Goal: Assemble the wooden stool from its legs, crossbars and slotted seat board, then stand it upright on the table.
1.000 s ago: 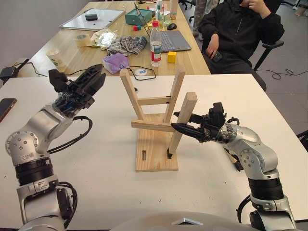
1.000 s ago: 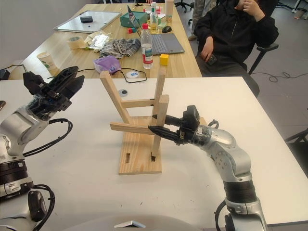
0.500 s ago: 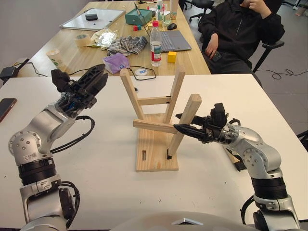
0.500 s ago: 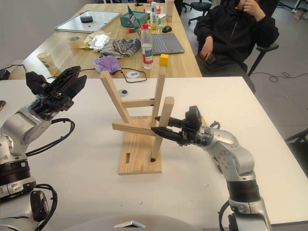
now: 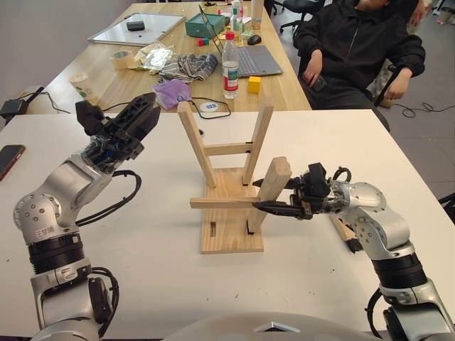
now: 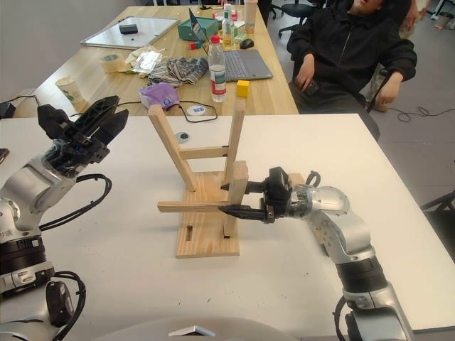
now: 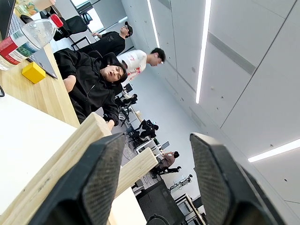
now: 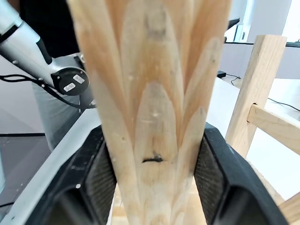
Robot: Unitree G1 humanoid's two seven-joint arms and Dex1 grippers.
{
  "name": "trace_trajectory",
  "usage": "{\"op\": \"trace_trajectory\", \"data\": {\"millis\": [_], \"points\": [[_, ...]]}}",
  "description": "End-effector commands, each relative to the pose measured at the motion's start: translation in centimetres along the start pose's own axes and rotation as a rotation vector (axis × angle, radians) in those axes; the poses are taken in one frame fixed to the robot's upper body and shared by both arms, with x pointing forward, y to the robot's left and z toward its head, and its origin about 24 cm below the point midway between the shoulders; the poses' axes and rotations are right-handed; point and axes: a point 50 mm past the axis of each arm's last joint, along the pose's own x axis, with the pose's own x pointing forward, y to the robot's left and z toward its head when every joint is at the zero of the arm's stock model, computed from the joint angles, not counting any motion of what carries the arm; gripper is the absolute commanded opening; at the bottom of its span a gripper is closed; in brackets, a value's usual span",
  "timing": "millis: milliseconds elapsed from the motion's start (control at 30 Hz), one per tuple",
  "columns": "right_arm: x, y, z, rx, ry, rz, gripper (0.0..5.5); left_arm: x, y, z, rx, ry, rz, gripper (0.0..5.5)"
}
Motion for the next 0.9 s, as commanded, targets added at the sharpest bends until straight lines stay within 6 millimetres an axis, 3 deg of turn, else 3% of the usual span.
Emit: {"op": "trace_trajectory", "data": {"millis": [33, 300, 633, 800, 900], "points": [[-1.7, 0.3, -2.5, 0.059, 0.166, -0.032, 2.07, -0.2, 0.1, -0.1, 0.005, -0.023, 0.016, 2.51], [-1.3, 0.8, -5.1, 0.059, 0.384, -0.008, 2.06, -0.3, 0.3, -0.7, -0.002, -0.039, 0.021, 2.51], [-1.5, 1.6, -7.6, 0.189, 0.648, -0.01, 2.06, -0.8, 0.9, -1.4, -0.019, -0.089, 0.043, 2.51], [-0.6, 0.3, -5.8, 0.222, 0.501, -0.121, 2.06, -1.2, 0.8, -0.6, -0.002, -0.127, 0.038, 2.51], [-0.1, -0.3, -4.3, 0.219, 0.425, -0.161, 2.69, -1.3, 0.8, -0.1, 0.006, -0.148, 0.042, 2.51]]}}
